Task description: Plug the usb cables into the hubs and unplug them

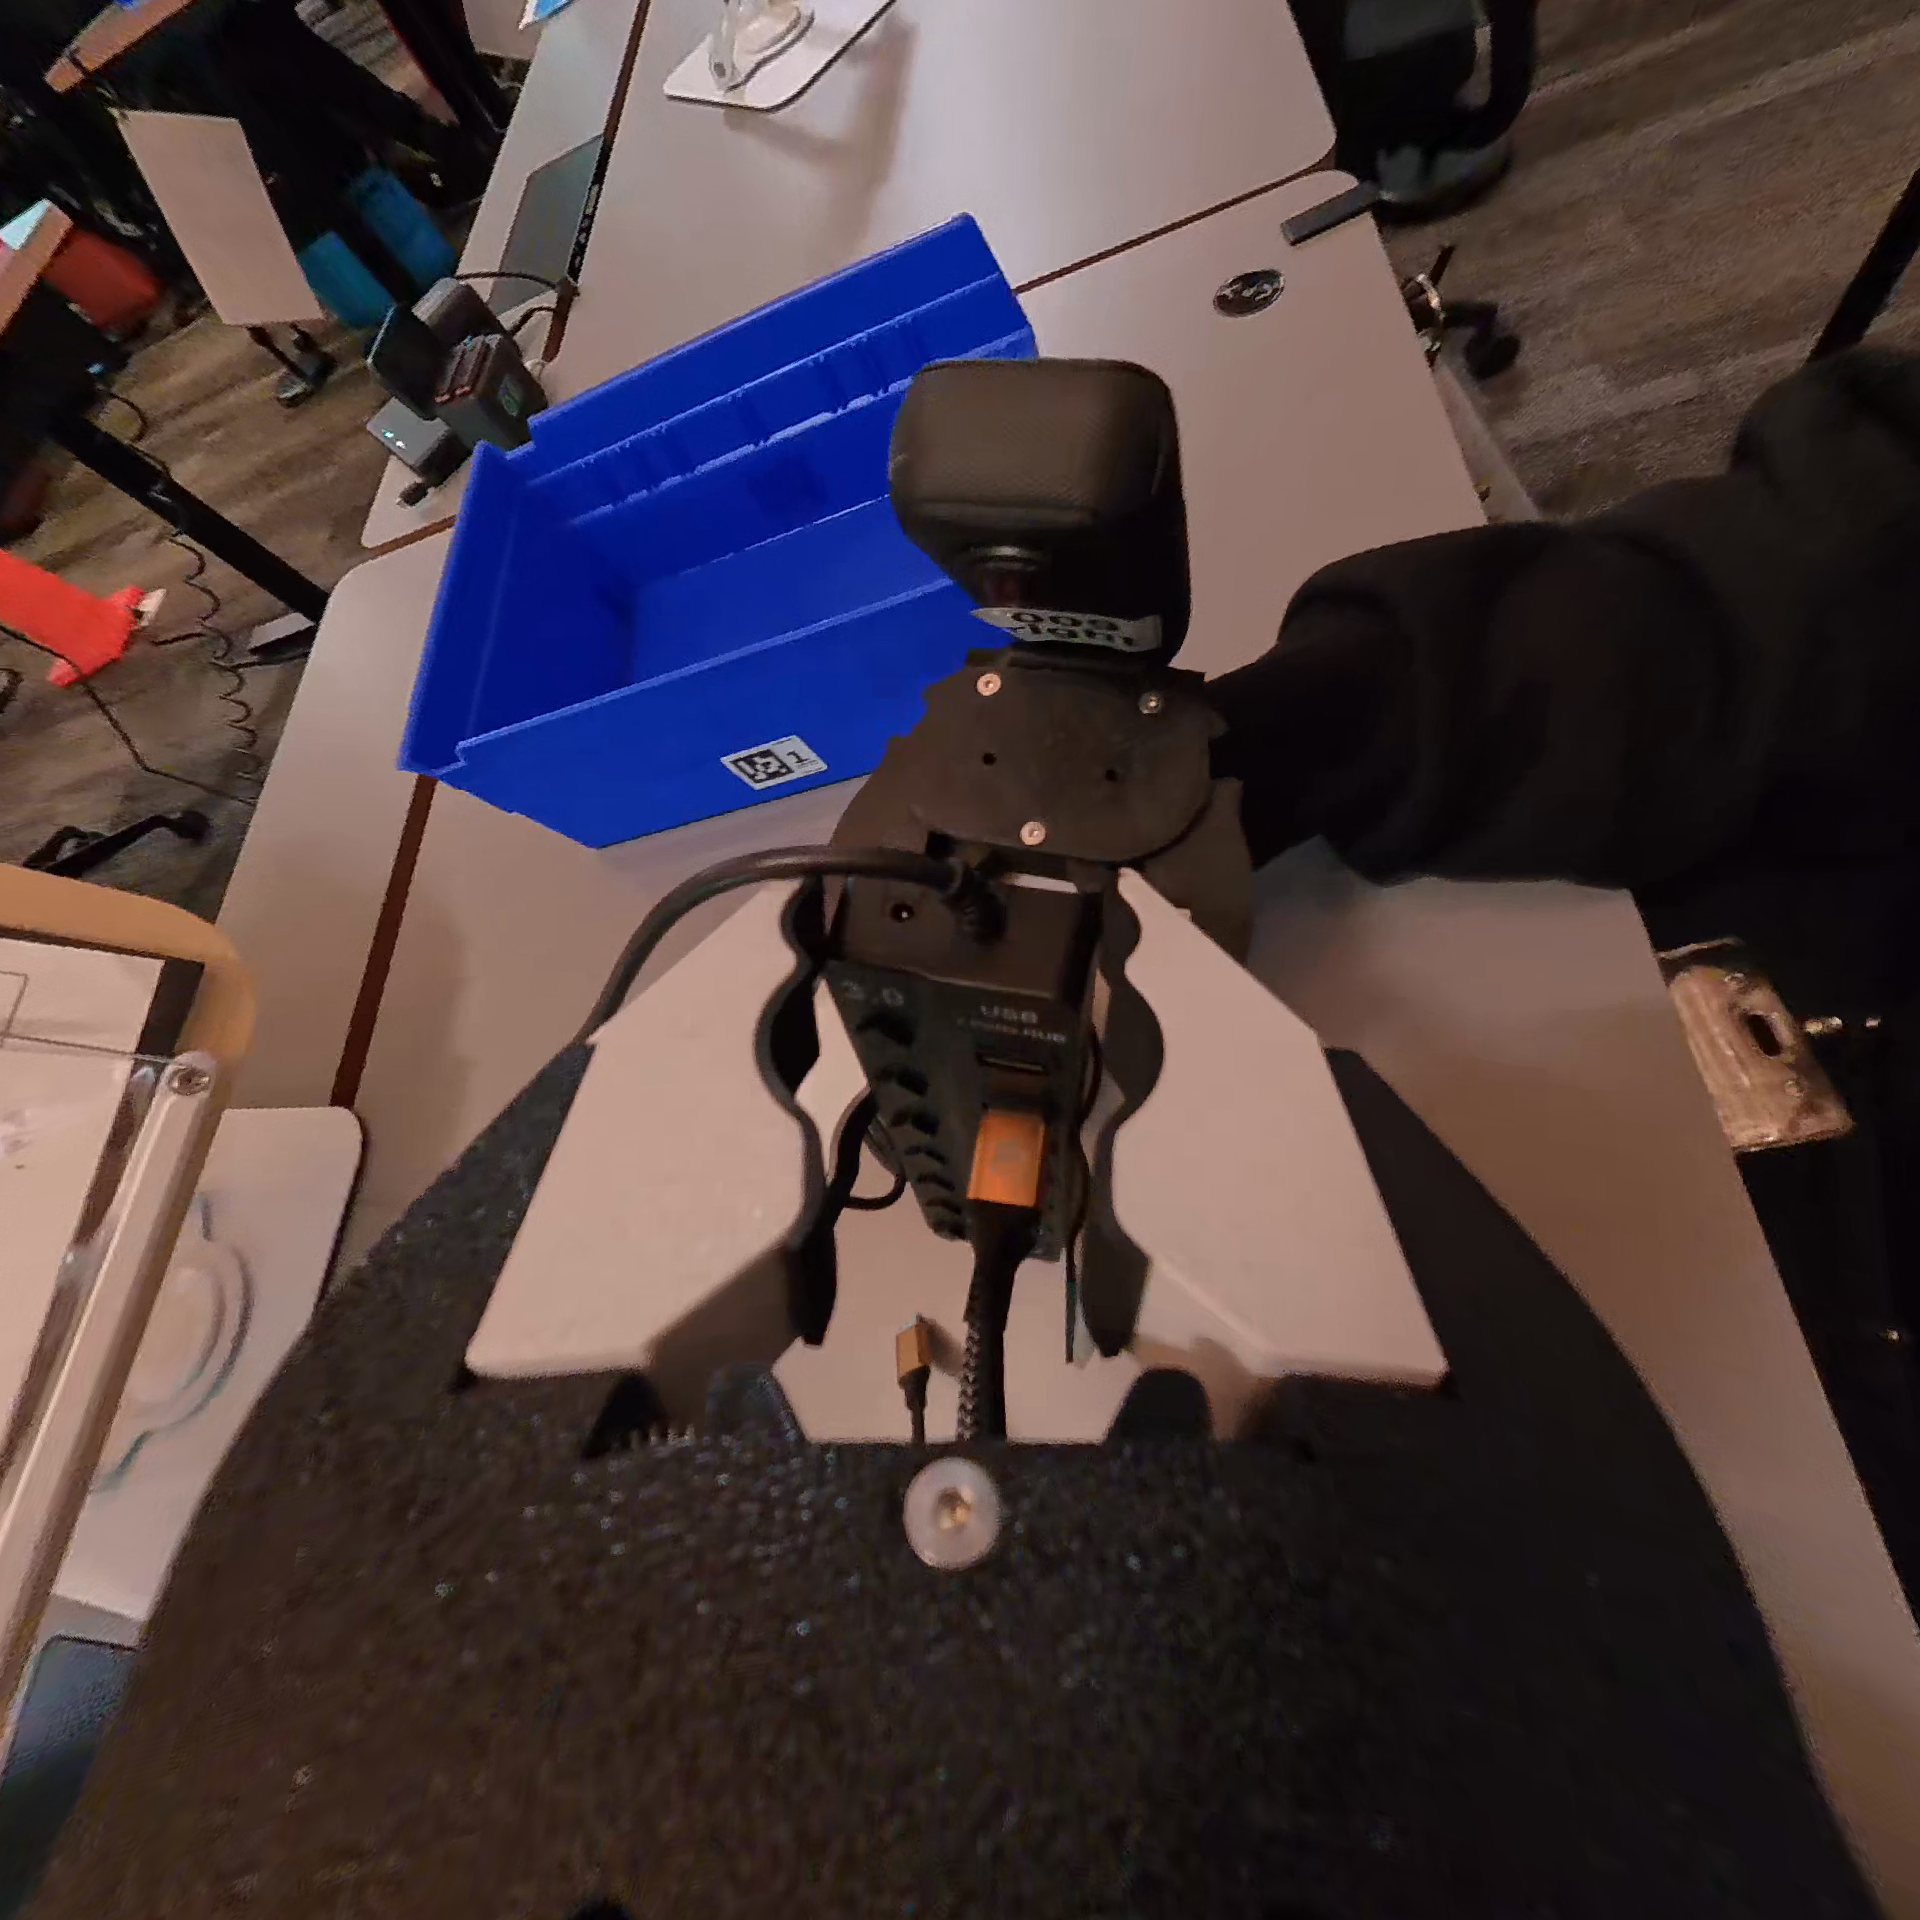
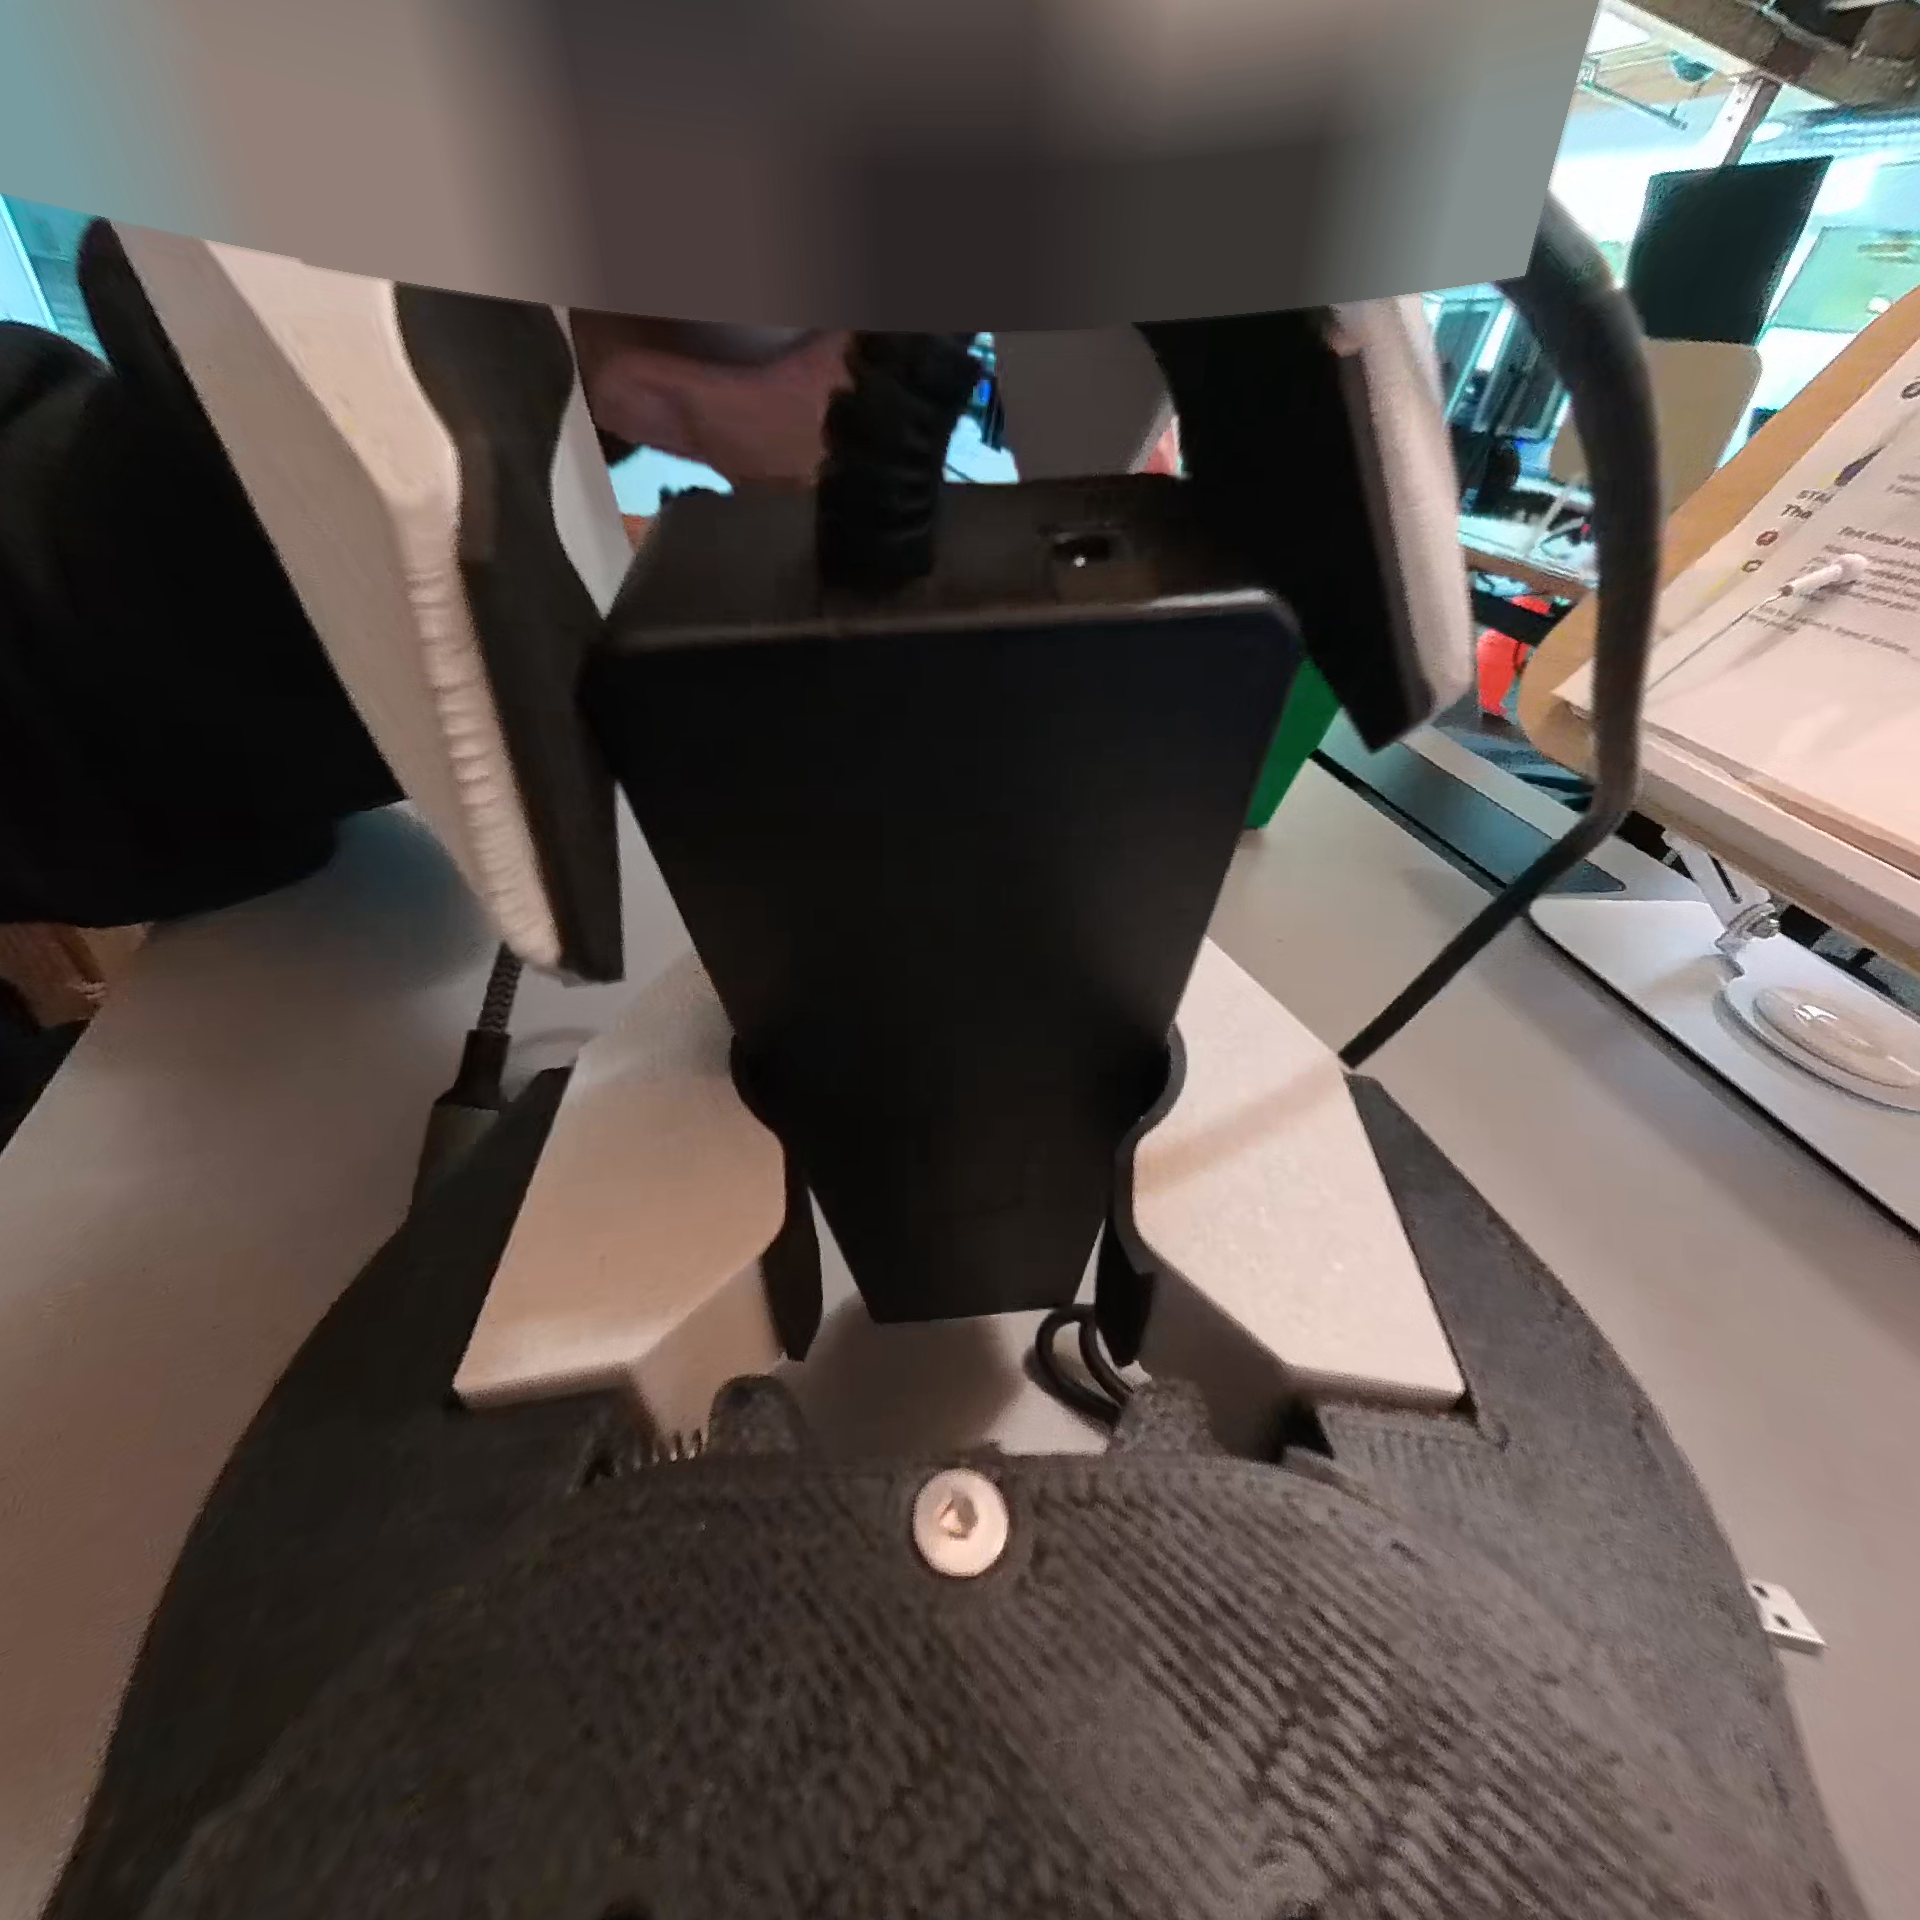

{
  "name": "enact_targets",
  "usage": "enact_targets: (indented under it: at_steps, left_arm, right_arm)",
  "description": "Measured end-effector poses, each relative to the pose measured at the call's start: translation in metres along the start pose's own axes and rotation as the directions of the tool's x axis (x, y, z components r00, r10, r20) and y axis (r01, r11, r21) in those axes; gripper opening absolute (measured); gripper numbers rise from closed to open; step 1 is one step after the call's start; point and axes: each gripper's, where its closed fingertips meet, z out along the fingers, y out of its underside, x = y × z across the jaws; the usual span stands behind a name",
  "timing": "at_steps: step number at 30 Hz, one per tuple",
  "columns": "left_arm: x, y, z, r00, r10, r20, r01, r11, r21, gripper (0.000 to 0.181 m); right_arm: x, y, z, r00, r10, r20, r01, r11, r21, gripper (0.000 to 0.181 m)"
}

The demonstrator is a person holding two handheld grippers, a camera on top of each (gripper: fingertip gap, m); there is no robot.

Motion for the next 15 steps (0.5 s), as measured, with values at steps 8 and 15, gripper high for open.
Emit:
enact_targets:
  at_steps: [8, 15]
  left_arm:
    - [-0.006, 0.000, -0.010, 1.000, 0.002, 0.009, -0.002, 1.000, 0.001, 0.049]
    - [-0.006, 0.003, -0.015, 1.000, 0.009, -0.008, -0.009, 1.000, -0.001, 0.048]
  right_arm:
    - [0.007, -0.012, -0.004, 0.999, 0.015, -0.039, -0.011, 0.995, 0.095, 0.064]
    - [0.005, -0.038, -0.012, 0.998, 0.051, -0.029, -0.043, 0.975, 0.218, 0.065]
